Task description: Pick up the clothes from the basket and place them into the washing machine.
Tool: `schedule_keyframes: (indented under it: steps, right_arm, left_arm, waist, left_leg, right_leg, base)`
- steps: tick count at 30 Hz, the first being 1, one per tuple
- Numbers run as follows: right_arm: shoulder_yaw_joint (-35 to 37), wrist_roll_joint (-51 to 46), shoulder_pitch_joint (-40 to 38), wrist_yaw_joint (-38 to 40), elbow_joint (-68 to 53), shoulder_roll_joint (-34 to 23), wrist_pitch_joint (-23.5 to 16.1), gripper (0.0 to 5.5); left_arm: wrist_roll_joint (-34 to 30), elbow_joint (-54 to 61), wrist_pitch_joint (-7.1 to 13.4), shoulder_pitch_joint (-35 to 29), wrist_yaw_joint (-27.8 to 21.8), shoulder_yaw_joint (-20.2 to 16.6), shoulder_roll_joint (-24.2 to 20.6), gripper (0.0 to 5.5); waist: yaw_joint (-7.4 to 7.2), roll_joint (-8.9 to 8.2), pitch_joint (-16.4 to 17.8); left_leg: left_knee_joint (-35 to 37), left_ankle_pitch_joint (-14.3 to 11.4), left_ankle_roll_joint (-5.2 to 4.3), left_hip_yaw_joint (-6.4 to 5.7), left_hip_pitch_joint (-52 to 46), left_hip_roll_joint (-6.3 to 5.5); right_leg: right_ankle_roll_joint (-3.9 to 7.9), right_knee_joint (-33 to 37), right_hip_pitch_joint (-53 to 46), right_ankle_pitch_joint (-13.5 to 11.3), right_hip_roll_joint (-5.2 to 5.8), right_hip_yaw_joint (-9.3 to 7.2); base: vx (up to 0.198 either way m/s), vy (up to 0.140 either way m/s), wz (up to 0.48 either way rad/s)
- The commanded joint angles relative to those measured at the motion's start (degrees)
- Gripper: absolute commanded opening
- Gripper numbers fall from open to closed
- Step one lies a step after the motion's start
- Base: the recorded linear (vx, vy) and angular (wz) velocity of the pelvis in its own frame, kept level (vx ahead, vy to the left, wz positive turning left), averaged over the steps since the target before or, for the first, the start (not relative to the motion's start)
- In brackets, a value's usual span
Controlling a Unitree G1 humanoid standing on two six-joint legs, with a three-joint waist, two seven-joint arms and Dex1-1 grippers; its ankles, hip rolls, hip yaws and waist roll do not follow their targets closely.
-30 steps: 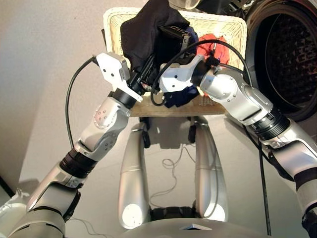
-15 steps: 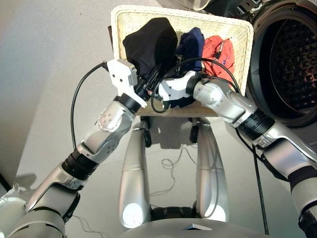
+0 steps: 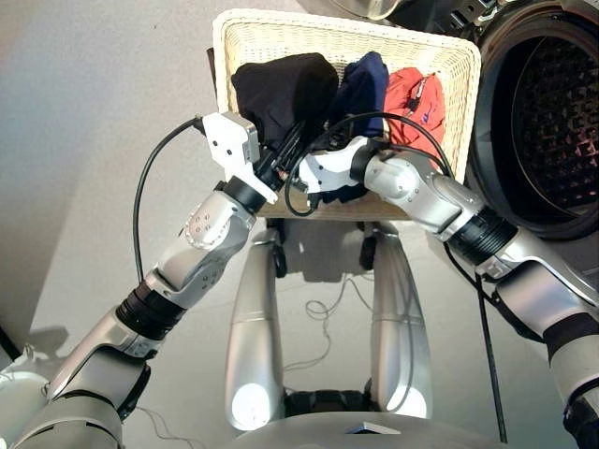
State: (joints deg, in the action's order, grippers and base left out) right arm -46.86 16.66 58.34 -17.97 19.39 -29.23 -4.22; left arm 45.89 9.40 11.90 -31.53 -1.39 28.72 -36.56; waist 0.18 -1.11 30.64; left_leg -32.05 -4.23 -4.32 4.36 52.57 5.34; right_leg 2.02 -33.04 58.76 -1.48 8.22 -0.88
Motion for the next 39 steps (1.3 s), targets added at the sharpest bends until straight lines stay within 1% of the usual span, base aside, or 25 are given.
schedule_keyframes:
  steps: [1,5,6,7,8,9,10,11,15,16,17,18,19,20,21,23,25,26,27,28,30,32,35,37,39]
  right_arm:
    - [-2.1,0.8,0.1,0.3,-2.4,1.7,-2.8,0.0]
    - [-0.9,1.5,-0.6,2.1,-2.5,1.7,-3.0,0.0]
    - [1.0,0.2,-1.5,4.1,-3.2,1.7,-3.1,0.0]
    - [1.0,0.2,-1.6,4.1,-3.3,1.7,-3.0,0.22]
    - [3.0,-1.7,-2.7,6.1,-3.9,1.8,-3.2,0.09]
    - [7.0,-5.0,-3.8,11.7,-3.0,1.7,-4.2,0.0]
    - [7.0,-5.0,-3.8,11.8,-2.9,1.7,-4.2,0.0]
    - [10.3,-7.4,-5.1,17.1,-2.1,1.5,-5.4,0.0]
    - [18.1,-14.1,-10.8,27.6,-1.4,2.0,-9.9,0.0]
    - [18.7,-13.7,-12.3,28.5,-2.0,1.7,-10.2,0.0]
    - [21.1,-15.0,-14.9,31.4,-2.2,1.6,-11.0,0.0]
    - [23.2,-17.0,-16.0,33.8,-0.7,2.5,-11.6,0.0]
    - [23.3,-17.0,-16.0,33.8,-0.7,2.6,-11.7,0.0]
    - [26.7,-18.7,-17.6,38.2,1.2,4.1,-12.5,0.0]
    - [28.3,-20.0,-18.2,39.9,1.9,5.0,-13.2,0.0]
    - [31.5,-22.2,-19.6,42.9,3.0,6.6,-14.3,0.0]
    - [35.0,-25.9,-21.7,43.8,4.1,7.0,-15.7,0.0]
    - [35.0,-26.0,-21.8,43.7,4.1,6.9,-15.7,0.0]
    - [39.4,-32.1,-23.7,44.4,4.8,7.8,-18.2,0.0]
    - [41.4,-34.1,-24.3,45.4,5.0,8.3,-19.6,0.0]
    - [45.2,-38.5,-24.3,46.6,7.1,9.0,-21.9,0.0]
    - [48.8,-44.0,-23.8,48.0,8.4,9.4,-24.5,0.0]
    - [51.2,-45.6,-23.5,50.0,9.3,9.1,-25.9,0.0]
    - [53.5,-47.2,-22.0,52.8,11.2,8.0,-27.7,0.0]
    - [54.7,-48.4,-20.3,54.6,12.5,6.8,-28.4,0.0]
  left_arm:
    - [-1.6,10.9,4.4,-2.2,-1.2,-1.7,2.4,5.5]
    - [-2.2,10.4,4.5,-2.2,-0.4,-2.3,2.4,5.5]
    - [-1.7,10.1,4.6,-1.5,0.1,-2.5,3.0,5.5]
    - [-1.7,10.1,4.6,-1.5,0.1,-2.5,3.0,5.5]
    - [-1.7,9.8,4.7,-1.0,0.5,-2.5,3.2,5.5]
    - [-1.6,9.2,5.1,-0.3,1.2,-2.6,3.4,5.5]
    - [-1.6,9.2,5.1,-0.3,1.2,-2.5,3.4,5.5]
    - [-1.6,8.6,5.7,-0.1,1.9,-2.3,3.4,5.5]
    - [-1.0,7.9,7.7,0.1,3.1,-1.7,2.4,5.5]
    - [-0.8,8.1,7.9,0.3,3.2,-2.0,1.6,5.5]
    - [-0.7,8.6,8.3,1.3,3.6,-1.8,0.4,5.5]
    - [-0.5,8.6,8.5,1.7,3.9,-1.5,-0.2,5.5]
    - [-0.5,8.6,8.5,1.7,3.9,-1.4,-0.3,5.5]
    - [1.3,9.0,9.0,2.8,4.1,-1.5,-0.5,5.5]
    - [3.0,8.4,9.1,4.0,4.2,-1.3,0.1,5.5]
    - [6.4,5.4,8.2,7.1,3.7,-0.7,2.7,5.5]
    - [5.9,0.2,8.0,10.3,3.6,-1.7,5.7,5.5]
    - [6.0,0.1,8.0,10.3,3.6,-1.7,5.7,5.5]
    - [5.0,-6.7,7.3,13.5,4.5,-2.5,9.5,5.5]
    - [5.1,-9.5,7.0,14.6,4.8,-2.4,11.1,5.5]
    - [2.4,-14.1,6.4,15.9,5.3,-2.7,12.3,5.5]
    - [1.7,-17.2,6.2,16.7,6.2,-2.8,13.9,5.5]
    - [1.7,-20.1,6.1,16.9,6.7,-2.6,15.7,5.5]
    - [1.4,-21.8,6.3,16.8,7.6,-2.5,16.8,5.5]
    - [1.4,-22.7,6.3,16.7,8.2,-2.0,17.3,5.5]
  waist:
    - [-0.57,5.7,-0.8]
    - [-0.6,5.74,-0.8]
    - [-0.72,5.76,-0.8]
    - [-0.68,5.77,-0.8]
    - [-0.75,5.77,-0.8]
    - [-0.82,5.92,-0.8]
    - [-0.77,5.93,-0.8]
    - [-0.76,6.04,-0.8]
    - [-1.03,6.51,-0.8]
    - [-1.17,6.59,-0.8]
    - [-1.6,6.56,-0.8]
    - [-1.7,6.61,-0.8]
    - [-1.64,6.58,-0.8]
    - [-1.8,6.77,-0.8]
    - [-1.84,6.8,-0.8]
    - [-2.01,6.61,-0.8]
    - [-2.22,6.18,-0.8]
    - [-2.2,6.2,-0.8]
    - [-2.52,5.95,-0.8]
    - [-2.64,5.98,-0.8]
    - [-2.68,6.11,-0.8]
    - [-2.76,6.06,-0.8]
    - [-2.81,5.92,-0.8]
    - [-2.75,5.97,-0.8]
    - [-2.66,6.02,-0.8]
  left_leg:
    - [2.9,3.0,-0.63,-0.61,1.3,-0.31]
    - [3.2,3.0,-0.59,-0.55,1.1,-0.28]
    - [3.2,3.0,-0.53,-0.56,1.2,-0.27]
    - [3.1,3.0,-0.53,-0.56,1.2,-0.27]
    - [3.0,3.1,-0.49,-0.61,1.4,-0.3]
    - [3.0,3.2,-0.37,-0.63,1.5,-0.34]
    - [3.0,3.2,-0.37,-0.63,1.4,-0.33]
    - [3.0,3.2,-0.31,-0.6,1.5,-0.35]
    - [3.0,3.3,-0.12,-0.53,1.5,-0.52]
    - [3.1,3.3,-0.09,-0.51,1.5,-0.58]
    - [2.8,3.2,-0.01,-0.56,1.6,-0.6]
    - [2.7,3.2,0.07,-0.55,1.7,-0.62]
    - [2.7,3.2,0.07,-0.54,1.6,-0.6]
    - [2.7,3.2,0.06,-0.49,1.7,-0.63]
    - [2.7,3.2,0.09,-0.41,1.6,-0.58]
    - [2.6,3.1,0.16,-0.33,1.6,-0.53]
    - [2.5,3.0,0.11,-0.3,1.6,-0.5]
    - [2.5,3.0,0.11,-0.29,1.6,-0.5]
    - [2.3,2.8,0.09,-0.19,1.7,-0.49]
    - [2.2,2.6,0.12,-0.14,1.6,-0.47]
    - [2.0,2.4,0.11,-0.25,1.7,-0.54]
    - [1.8,2.2,0.12,-0.31,2.0,-0.58]
    - [1.6,2.0,0.08,-0.27,2.3,-0.64]
    - [1.4,1.8,0.01,-0.27,2.5,-0.7]
    - [1.1,1.7,-0.02,-0.38,3.0,-0.68]
  right_leg:
    - [3.87,-2.1,-1.6,5.5,-0.38,2.37]
    - [3.91,-2.1,-1.6,5.5,-0.39,2.34]
    - [3.87,-2.1,-1.5,5.5,-0.4,2.4]
    - [3.87,-2.1,-1.5,5.5,-0.4,2.4]
    - [3.84,-2.3,-1.3,5.5,-0.4,2.41]
    - [3.83,-2.2,-1.4,5.4,-0.46,2.5]
    - [3.83,-2.2,-1.4,5.4,-0.48,2.49]
    - [3.88,-2.3,-1.3,5.3,-0.44,2.46]
    - [4.02,-2.3,-1.2,5.3,-0.41,2.58]
    - [4.04,-2.3,-1.1,5.2,-0.48,2.68]
    - [4.01,-2.5,-1.0,5.2,-0.53,2.82]
    - [4.04,-2.5,-1.0,5.2,-0.55,2.88]
    - [4.04,-2.5,-1.0,5.2,-0.56,2.88]
    - [4.11,-2.4,-0.9,5.1,-0.59,2.95]
    - [4.09,-2.4,-0.9,5.1,-0.67,3.01]
    - [4.12,-2.4,-0.9,5.2,-0.78,3.08]
    - [4.14,-2.3,-0.9,5.2,-0.86,3.16]
    - [4.15,-2.3,-0.9,5.3,-0.86,3.17]
    - [4.2,-2.3,-0.9,5.3,-0.85,3.28]
    - [4.23,-2.3,-0.9,5.4,-0.84,3.3]
    - [4.27,-2.4,-0.9,5.6,-0.79,3.33]
    - [4.31,-2.5,-0.7,5.8,-0.8,3.33]
    - [4.37,-2.5,-0.6,5.9,-0.82,3.32]
    - [4.48,-2.6,-0.5,5.9,-0.76,3.38]
    - [4.53,-2.7,-0.1,5.9,-0.69,3.46]
  base:
    - [0.0,0.0,0.0]
    - [0.0,0.0,0.0]
    - [0.0,0.0,0.0]
    - [0.0,0.0,0.0]
    - [0.0,0.0,0.0]
    - [0.0,0.0,0.0]
    - [0.0,0.0,0.0]
    - [0.0,0.0,0.0]
    - [0.0,0.0,0.0]
    - [0.0,0.0,0.0]
    - [0.0,0.0,0.0]
    - [0.0,0.0,0.0]
    - [0.0,0.0,0.0]
    - [0.0,0.0,0.0]
    - [0.0,0.0,0.0]
    - [0.0,0.0,0.0]
    - [0.0,0.0,0.0]
    - [0.0,0.0,0.0]
    - [0.0,0.0,0.0]
    - [0.0,0.0,0.0]
    - [0.0,0.0,0.0]
    - [0.0,0.0,0.0]
    - [0.0,0.0,0.0]
    - [0.0,0.0,0.0]
    - [0.0,0.0,0.0]
